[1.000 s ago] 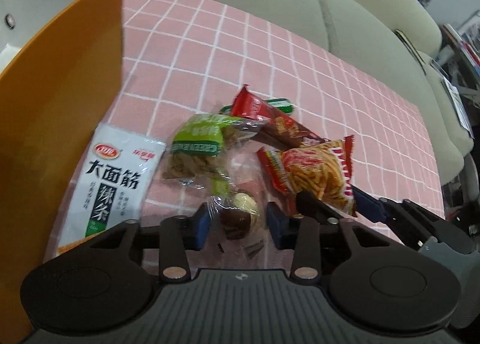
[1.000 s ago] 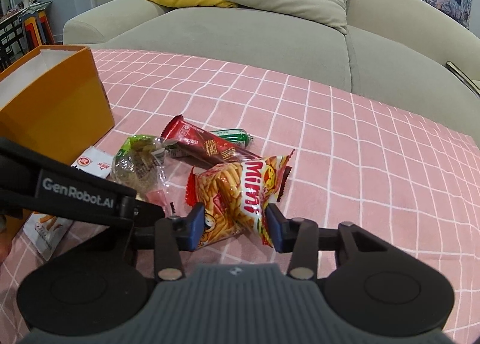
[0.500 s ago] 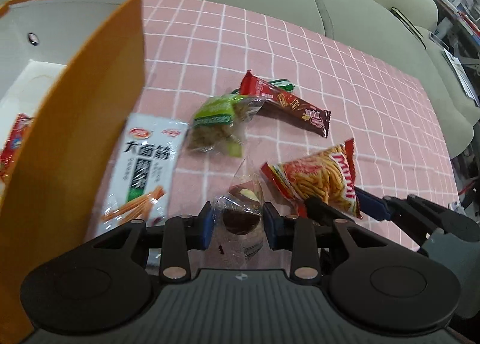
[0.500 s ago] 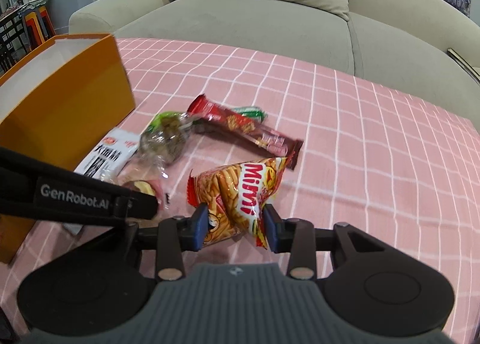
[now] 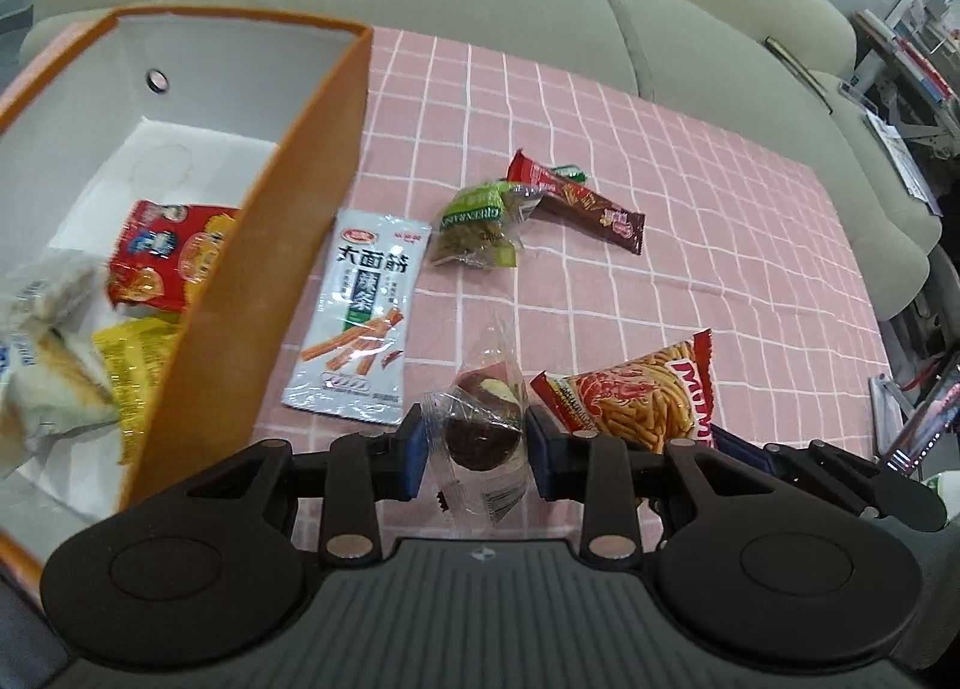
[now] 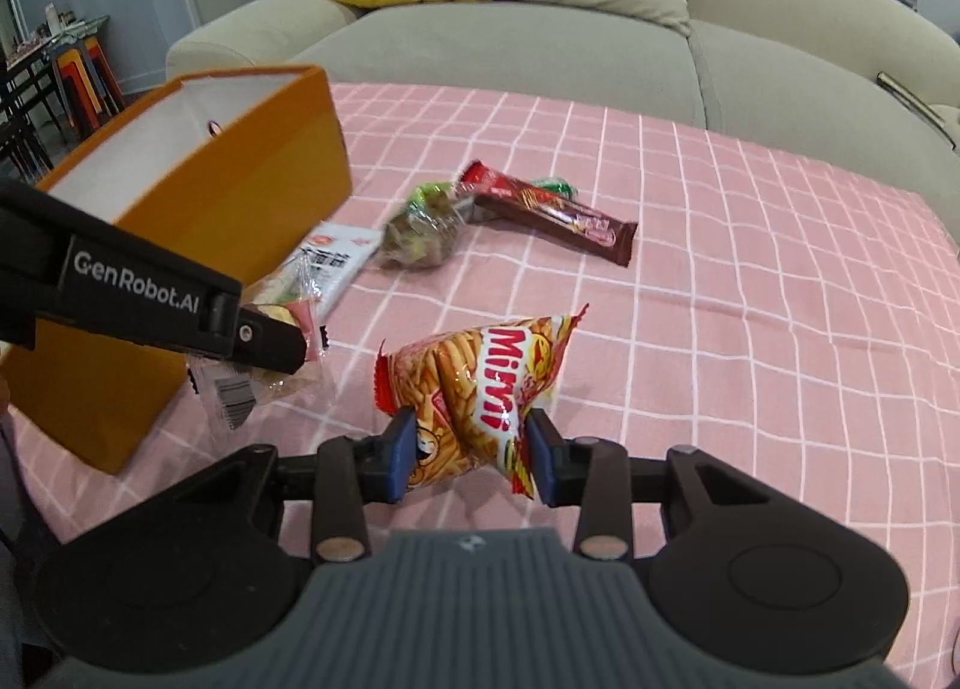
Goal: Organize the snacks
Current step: 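Carry both bags over the orange box and open both tools to drop them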
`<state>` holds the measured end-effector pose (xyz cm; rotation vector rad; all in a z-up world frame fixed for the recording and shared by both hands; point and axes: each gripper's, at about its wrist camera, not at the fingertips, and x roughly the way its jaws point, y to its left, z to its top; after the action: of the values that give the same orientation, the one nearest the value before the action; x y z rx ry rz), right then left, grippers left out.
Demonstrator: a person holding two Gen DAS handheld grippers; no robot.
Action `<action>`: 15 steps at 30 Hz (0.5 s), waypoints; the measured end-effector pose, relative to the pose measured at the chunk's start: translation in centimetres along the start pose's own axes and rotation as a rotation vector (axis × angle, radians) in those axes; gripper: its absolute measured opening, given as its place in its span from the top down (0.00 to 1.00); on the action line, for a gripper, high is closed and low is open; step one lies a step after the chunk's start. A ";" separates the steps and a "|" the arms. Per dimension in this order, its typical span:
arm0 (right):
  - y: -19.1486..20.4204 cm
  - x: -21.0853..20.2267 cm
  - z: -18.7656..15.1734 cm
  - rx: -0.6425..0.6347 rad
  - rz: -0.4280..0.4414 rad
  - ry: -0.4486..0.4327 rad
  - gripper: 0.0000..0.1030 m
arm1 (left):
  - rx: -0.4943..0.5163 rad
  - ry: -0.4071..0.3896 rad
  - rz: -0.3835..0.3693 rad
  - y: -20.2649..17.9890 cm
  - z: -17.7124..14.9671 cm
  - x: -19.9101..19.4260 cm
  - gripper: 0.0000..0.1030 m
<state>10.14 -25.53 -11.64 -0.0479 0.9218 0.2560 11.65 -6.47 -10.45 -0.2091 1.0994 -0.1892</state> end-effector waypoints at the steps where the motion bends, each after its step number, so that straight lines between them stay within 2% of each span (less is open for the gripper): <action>1: 0.3 -0.6 0.0 -0.002 -0.002 -0.010 0.65 | 0.005 -0.009 0.004 0.1 -0.1 -0.6 0.63; 11: 4.3 -5.5 2.6 -0.074 0.036 -0.146 0.65 | 0.043 -0.154 -0.001 1.7 0.8 -7.4 0.63; 15: 6.5 -6.5 4.8 -0.133 0.068 -0.194 0.65 | 0.067 -0.209 0.032 3.3 2.3 -10.0 0.63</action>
<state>8.56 -19.77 -3.10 -0.1124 0.7137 0.3783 9.46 -0.61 -1.72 -0.1473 0.8869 -0.1718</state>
